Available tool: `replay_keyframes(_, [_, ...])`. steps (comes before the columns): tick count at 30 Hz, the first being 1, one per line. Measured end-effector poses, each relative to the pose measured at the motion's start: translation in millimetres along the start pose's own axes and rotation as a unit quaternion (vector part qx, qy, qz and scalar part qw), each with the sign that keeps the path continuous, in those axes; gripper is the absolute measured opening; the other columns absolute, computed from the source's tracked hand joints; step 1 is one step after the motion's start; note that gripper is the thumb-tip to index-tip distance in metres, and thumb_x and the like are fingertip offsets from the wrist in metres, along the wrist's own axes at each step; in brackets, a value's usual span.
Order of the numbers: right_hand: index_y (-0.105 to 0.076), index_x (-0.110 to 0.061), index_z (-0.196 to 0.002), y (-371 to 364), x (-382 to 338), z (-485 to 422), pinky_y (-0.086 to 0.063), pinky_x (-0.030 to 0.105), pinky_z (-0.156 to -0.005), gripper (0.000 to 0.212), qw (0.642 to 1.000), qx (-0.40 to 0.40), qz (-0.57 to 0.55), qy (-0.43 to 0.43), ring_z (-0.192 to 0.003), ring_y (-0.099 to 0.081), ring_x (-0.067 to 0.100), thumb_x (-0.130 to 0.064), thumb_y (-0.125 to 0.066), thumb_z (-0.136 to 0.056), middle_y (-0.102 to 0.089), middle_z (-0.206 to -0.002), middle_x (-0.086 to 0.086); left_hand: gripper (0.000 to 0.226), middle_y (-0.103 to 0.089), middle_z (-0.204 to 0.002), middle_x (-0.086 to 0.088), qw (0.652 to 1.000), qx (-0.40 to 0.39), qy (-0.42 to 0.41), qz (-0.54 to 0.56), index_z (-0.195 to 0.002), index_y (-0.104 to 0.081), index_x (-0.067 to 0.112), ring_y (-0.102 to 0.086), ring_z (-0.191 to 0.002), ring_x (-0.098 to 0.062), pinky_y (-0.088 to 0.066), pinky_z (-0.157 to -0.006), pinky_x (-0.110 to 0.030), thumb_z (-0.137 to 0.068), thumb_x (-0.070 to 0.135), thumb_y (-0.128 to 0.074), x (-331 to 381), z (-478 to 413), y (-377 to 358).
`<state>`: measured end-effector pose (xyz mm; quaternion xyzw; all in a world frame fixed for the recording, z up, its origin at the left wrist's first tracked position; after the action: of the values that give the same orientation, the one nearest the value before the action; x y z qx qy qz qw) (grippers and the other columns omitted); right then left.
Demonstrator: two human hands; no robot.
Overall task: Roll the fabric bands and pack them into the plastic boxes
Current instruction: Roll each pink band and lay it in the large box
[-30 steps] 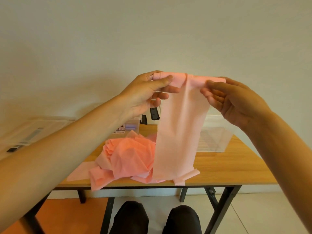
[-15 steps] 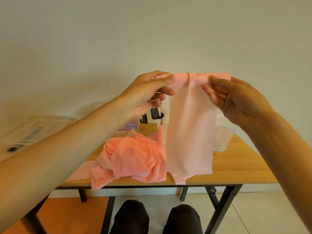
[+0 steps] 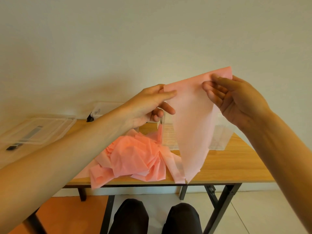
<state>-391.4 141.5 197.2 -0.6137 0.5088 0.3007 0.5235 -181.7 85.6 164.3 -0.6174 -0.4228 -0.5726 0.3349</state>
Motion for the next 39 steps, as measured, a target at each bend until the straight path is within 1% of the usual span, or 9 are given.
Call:
replay_keyframes(4, [-0.064,-0.007,-0.099,-1.6,2.5,0.8,-0.059,0.019,-0.066,0.006,1.0,-0.001,-0.021,-0.011,-0.079,-0.076,0.013,-0.006,-0.059,-0.101,-0.075,-0.079,0.006,0.013,-0.068,-0.065,-0.006,1.0,0.007,-0.009,0.007,-0.09,-0.058,0.025,-0.037,-0.042,-0.009,-0.031,-0.039,-0.018,-0.098,0.034,-0.064,-2.2,-3.7,1.5])
replay_keyframes(7, [-0.065,-0.007,-0.1,-0.4,3.4,1.1,-0.059,0.019,-0.065,0.005,1.0,-0.001,-0.013,-0.013,-0.077,-0.076,0.013,-0.007,-0.06,-0.1,-0.076,-0.08,0.007,0.015,-0.061,-0.062,-0.004,0.999,0.003,-0.022,0.038,-0.088,-0.056,0.021,-0.032,-0.041,-0.007,-0.026,-0.039,-0.017,-0.099,0.028,-0.063,-3.0,-5.7,3.2])
replay_keyframes(13, [-0.065,-0.007,-0.105,5.1,0.8,-0.2,-0.059,0.019,-0.06,0.007,0.995,-0.014,0.102,-0.011,-0.072,-0.074,0.015,-0.007,-0.061,-0.099,-0.076,-0.085,0.012,0.007,-0.066,-0.065,-0.003,0.995,0.001,-0.024,0.096,-0.095,-0.056,0.018,-0.034,-0.041,-0.003,-0.023,-0.037,-0.013,-0.1,0.019,-0.06,3.7,-5.7,8.1])
replay_keyframes(16, [-0.065,-0.007,-0.109,6.7,2.3,-1.0,-0.059,0.02,-0.061,0.01,0.994,-0.012,0.109,-0.02,-0.075,-0.075,0.017,-0.009,-0.059,-0.101,-0.076,-0.086,0.013,0.006,-0.074,-0.08,-0.008,0.996,0.008,-0.023,0.081,-0.102,-0.055,0.016,-0.036,-0.045,-0.005,-0.023,-0.038,-0.013,-0.101,0.02,-0.059,9.3,-5.1,8.3])
replay_keyframes(20, [-0.065,-0.007,-0.11,8.4,5.3,-3.2,-0.059,0.02,-0.061,0.013,0.994,-0.008,0.105,-0.029,-0.075,-0.075,0.016,-0.012,-0.056,-0.103,-0.076,-0.088,0.013,0.014,-0.076,-0.094,-0.012,0.996,0.009,-0.009,0.086,-0.108,-0.061,0.012,-0.038,-0.048,-0.007,-0.025,-0.038,-0.014,-0.102,0.024,-0.058,12.6,-3.9,6.6])
replay_keyframes(25, [-0.067,-0.001,-0.109,8.9,7.6,-4.6,-0.058,0.019,-0.06,0.017,0.992,-0.015,0.114,-0.046,-0.073,-0.074,0.015,-0.013,-0.057,-0.103,-0.076,-0.086,0.011,0.025,-0.076,-0.092,-0.013,0.994,0.014,-0.008,0.112,-0.124,-0.058,0.008,-0.04,-0.047,-0.007,-0.028,-0.037,-0.013,-0.103,0.021,-0.056,12.1,-6.1,7.5])
replay_keyframes(30, [-0.067,-0.004,-0.104,8.7,7.3,-4.2,-0.057,0.019,-0.057,0.019,0.989,-0.014,0.148,-0.017,-0.061,-0.069,0.012,-0.021,-0.059,-0.103,-0.074,-0.073,0.007,0.016,-0.076,-0.09,-0.012,0.995,0.007,-0.018,0.095,-0.108,-0.061,0.014,-0.039,-0.049,-0.007,-0.027,-0.04,-0.014,-0.101,0.028,-0.059,13.1,-5.1,8.6])
replay_keyframes(34, [-0.066,-0.008,-0.107,8.4,7.2,-5.3,-0.055,0.02,-0.054,0.019,0.987,-0.009,0.161,-0.002,-0.055,-0.066,0.011,-0.025,-0.059,-0.103,-0.071,-0.067,0.005,0.002,-0.075,-0.087,-0.012,0.996,-0.005,-0.035,0.077,-0.102,-0.059,0.016,-0.039,-0.047,-0.006,-0.027,-0.038,-0.014,-0.1,0.016,-0.059,13.3,-4.7,9.9])
replay_keyframes(39, [-0.067,-0.011,-0.113,8.1,8.1,-4.2,-0.056,0.022,-0.053,0.024,0.981,-0.016,0.194,-0.009,-0.055,-0.063,0.013,-0.032,-0.062,-0.101,-0.068,-0.07,0.007,0.015,-0.076,-0.085,-0.01,0.993,0.01,-0.03,0.111,-0.088,-0.052,0.018,-0.04,-0.045,-0.005,-0.028,-0.037,-0.013,-0.101,0.015,-0.058,13.2,-8.1,10.6])
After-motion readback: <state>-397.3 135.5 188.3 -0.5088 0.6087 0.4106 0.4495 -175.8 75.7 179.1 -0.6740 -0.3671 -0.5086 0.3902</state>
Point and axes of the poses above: each hand's wrist, its own z-axis away from the middle knuckle, its own y-axis out of the back of the hand, x = y × z, the point moved 1 cm from there along -z, towards the middle knuckle
